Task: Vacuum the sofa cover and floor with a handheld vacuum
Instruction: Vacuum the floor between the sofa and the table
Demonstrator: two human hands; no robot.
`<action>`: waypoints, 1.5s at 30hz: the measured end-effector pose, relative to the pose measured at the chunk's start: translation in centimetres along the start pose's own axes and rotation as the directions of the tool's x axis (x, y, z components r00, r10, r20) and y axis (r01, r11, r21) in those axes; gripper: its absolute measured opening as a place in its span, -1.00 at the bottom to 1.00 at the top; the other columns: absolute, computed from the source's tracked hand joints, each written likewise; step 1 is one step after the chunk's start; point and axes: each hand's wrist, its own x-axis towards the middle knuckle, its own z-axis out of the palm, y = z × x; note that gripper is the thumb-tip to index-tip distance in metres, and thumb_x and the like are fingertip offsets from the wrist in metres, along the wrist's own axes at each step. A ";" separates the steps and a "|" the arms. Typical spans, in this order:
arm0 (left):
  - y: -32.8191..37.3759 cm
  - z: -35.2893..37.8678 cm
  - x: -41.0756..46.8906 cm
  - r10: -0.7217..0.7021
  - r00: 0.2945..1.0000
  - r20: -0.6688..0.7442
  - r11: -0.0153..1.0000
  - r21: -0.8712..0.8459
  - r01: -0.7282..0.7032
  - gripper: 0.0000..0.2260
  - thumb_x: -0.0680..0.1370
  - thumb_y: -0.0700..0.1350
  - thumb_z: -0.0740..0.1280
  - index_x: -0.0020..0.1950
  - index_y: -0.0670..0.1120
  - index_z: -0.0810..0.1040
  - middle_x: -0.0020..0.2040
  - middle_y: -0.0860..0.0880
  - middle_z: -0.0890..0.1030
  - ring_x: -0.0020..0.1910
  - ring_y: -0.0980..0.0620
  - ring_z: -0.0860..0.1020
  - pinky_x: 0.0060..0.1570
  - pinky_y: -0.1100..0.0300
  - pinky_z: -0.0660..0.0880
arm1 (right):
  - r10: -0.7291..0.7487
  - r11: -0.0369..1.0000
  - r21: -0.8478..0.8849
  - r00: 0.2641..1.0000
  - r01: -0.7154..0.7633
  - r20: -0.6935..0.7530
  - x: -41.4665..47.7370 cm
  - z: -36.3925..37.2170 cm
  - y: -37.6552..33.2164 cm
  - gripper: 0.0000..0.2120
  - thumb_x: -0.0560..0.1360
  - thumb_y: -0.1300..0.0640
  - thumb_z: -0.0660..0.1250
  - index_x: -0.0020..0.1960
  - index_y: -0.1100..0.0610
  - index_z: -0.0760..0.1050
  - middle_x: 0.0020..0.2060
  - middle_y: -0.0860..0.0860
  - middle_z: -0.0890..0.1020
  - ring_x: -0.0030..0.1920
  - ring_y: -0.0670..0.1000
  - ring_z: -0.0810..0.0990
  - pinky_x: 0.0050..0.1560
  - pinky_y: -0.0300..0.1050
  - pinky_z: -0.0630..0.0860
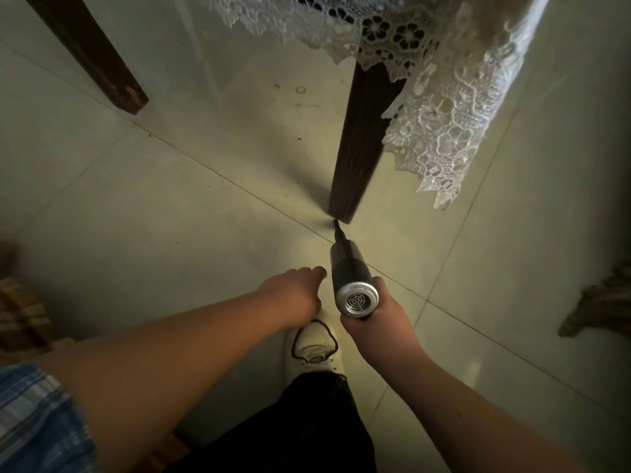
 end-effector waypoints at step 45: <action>33.8 15.6 -14.3 0.302 0.918 0.258 0.915 -0.349 -0.202 -0.44 0.55 -0.21 0.24 0.55 0.00 0.27 0.46 -0.11 0.43 0.38 -0.11 0.44 0.36 0.09 0.39 | 0.452 0.882 0.289 0.841 -0.372 -0.297 -25.2 -16.4 24.6 -0.61 0.49 0.20 0.45 0.30 0.14 0.53 0.03 0.05 0.62 -0.01 -0.04 0.56 -0.15 -0.29 0.40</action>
